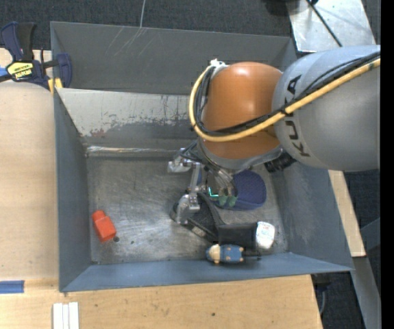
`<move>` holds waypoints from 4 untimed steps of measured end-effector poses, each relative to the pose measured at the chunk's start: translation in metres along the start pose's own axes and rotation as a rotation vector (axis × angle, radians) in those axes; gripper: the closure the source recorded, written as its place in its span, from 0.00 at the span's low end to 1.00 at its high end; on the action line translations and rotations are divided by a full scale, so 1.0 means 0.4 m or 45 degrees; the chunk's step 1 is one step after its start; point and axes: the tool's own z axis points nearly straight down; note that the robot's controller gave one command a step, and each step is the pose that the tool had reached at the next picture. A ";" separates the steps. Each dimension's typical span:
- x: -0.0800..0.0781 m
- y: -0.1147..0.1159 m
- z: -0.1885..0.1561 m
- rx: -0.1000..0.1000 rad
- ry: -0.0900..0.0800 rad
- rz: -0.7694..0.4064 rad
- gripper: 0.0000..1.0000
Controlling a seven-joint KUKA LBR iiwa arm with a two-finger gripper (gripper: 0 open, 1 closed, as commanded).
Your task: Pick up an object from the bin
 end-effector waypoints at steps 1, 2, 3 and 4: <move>0.019 -0.263 0.222 -0.006 0.000 -0.066 0.00; 0.026 -0.258 0.216 -0.002 0.019 -0.078 1.00; 0.035 -0.254 -0.016 0.002 -0.012 -0.077 1.00; 0.053 -0.197 -0.208 0.002 -0.011 -0.615 1.00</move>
Offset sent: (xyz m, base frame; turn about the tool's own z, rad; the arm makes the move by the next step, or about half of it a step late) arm -0.0086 -0.1043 -0.0912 -0.0601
